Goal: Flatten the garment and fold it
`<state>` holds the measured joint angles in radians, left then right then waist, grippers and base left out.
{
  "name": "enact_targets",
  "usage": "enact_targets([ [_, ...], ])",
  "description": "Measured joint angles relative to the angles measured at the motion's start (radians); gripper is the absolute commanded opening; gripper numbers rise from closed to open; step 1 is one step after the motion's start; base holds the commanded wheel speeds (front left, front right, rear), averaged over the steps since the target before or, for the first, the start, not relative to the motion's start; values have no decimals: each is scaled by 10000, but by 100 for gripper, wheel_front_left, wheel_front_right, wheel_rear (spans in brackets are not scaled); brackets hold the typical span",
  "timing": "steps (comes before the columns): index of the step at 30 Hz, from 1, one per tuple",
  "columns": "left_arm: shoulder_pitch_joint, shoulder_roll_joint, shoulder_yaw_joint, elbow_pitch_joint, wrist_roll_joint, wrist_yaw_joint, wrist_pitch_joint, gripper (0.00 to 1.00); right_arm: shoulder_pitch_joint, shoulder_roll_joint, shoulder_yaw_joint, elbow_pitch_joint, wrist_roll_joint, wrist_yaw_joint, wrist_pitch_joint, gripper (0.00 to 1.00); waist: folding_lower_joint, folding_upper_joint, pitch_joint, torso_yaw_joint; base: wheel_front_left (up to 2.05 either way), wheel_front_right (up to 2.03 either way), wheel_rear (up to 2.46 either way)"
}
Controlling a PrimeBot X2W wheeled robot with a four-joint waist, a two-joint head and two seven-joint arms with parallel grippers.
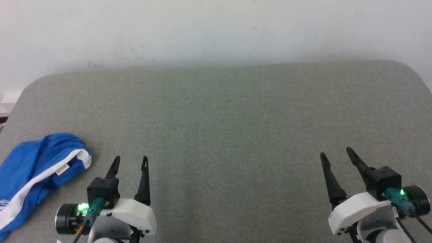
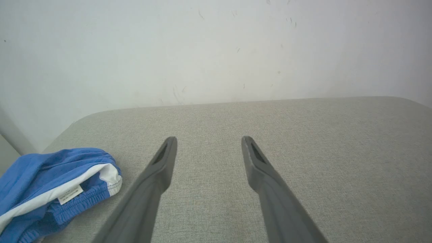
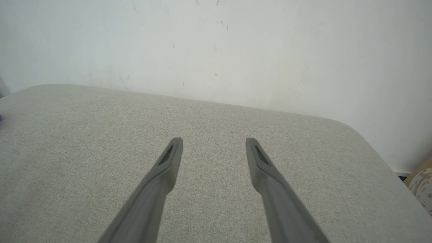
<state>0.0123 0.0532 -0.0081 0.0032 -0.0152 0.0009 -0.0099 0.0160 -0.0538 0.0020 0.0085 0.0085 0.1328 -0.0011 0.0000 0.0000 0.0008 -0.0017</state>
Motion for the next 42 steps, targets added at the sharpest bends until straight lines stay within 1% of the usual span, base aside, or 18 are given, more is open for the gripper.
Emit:
enact_targets([
  [9, -3, 0, -42, 73, -288, -19, -174, 100, -1, 0, -36, 98, 174, 0, -188, 100, 0, 0, 4, 51, 0, 0, 0],
  [11, -3, 0, -40, 84, -328, -86, -186, 100, -1, 0, -48, 107, 213, 0, -217, 100, 0, 0, 3, 85, 0, 0, 0],
  [18, -34, 0, -35, 140, -539, -94, -359, 100, -3, 0, -54, 117, 353, 0, -378, 100, 0, 0, 8, 343, 0, 0, 0],
  [26, -40, -2, 35, 226, -740, -113, -523, 100, -5, 2, 8, 125, 456, 0, -539, 100, 0, 0, -1, 882, 0, 0, 0],
  [28, -40, 0, 56, 247, -825, -176, -539, 100, -5, 2, 17, 136, 464, 0, -585, 100, 0, 0, -8, 1040, 0, 0, 0],
  [42, -40, 0, 190, 368, -1210, -267, -846, 100, -9, 2, 130, 259, 546, 0, -894, 100, 0, 0, -52, 2265, 0, 0, 0],
])
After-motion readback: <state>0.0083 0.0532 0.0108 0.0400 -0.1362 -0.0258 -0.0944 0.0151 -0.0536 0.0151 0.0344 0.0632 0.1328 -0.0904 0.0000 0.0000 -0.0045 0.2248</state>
